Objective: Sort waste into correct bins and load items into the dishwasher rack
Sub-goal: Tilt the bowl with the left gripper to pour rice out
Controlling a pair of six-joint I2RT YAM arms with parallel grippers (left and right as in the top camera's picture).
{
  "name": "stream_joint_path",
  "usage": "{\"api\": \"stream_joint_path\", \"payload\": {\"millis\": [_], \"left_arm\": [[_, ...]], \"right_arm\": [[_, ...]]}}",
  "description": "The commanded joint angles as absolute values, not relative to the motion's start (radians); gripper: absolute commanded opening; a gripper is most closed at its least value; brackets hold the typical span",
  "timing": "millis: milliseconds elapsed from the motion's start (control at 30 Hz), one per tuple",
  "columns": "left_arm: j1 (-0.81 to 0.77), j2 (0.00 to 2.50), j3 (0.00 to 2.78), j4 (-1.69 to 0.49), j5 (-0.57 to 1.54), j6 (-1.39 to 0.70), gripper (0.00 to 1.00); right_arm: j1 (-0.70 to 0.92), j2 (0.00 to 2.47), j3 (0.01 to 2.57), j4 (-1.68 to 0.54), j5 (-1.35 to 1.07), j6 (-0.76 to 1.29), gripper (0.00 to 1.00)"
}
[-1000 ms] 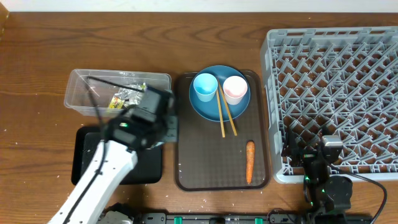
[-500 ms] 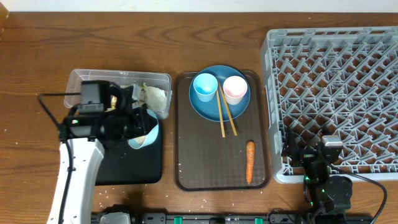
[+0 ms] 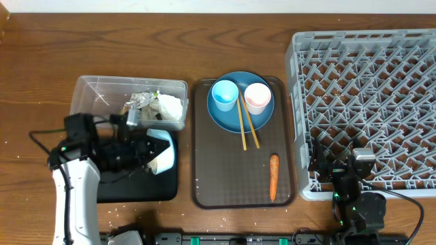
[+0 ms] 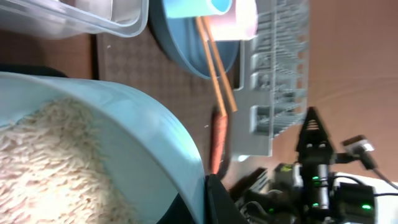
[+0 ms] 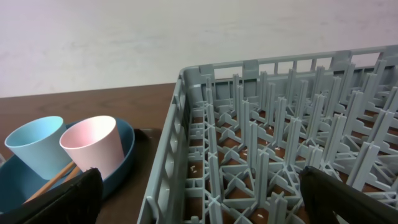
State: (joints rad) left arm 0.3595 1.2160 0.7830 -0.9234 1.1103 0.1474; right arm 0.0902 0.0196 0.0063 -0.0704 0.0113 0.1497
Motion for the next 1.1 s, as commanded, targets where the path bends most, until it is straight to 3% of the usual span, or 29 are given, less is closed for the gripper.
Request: {"api": "stream_joint_path", "payload": {"millis": [0, 200, 1067], "left_arm": [[0.43, 1.206, 0.744, -0.927, 1.281, 0.255, 0.06], [0.509, 1.206, 0.704, -0.927, 1.325, 0.281, 0.06], [0.509, 1.206, 0.703, -0.946, 1.531, 0.347, 0.06]], "right_arm": [[0.099, 0.021, 0.006, -0.075, 0.011, 0.16, 0.99], [0.099, 0.021, 0.006, -0.075, 0.011, 0.16, 0.99], [0.099, 0.021, 0.006, -0.075, 0.011, 0.16, 0.99]]}}
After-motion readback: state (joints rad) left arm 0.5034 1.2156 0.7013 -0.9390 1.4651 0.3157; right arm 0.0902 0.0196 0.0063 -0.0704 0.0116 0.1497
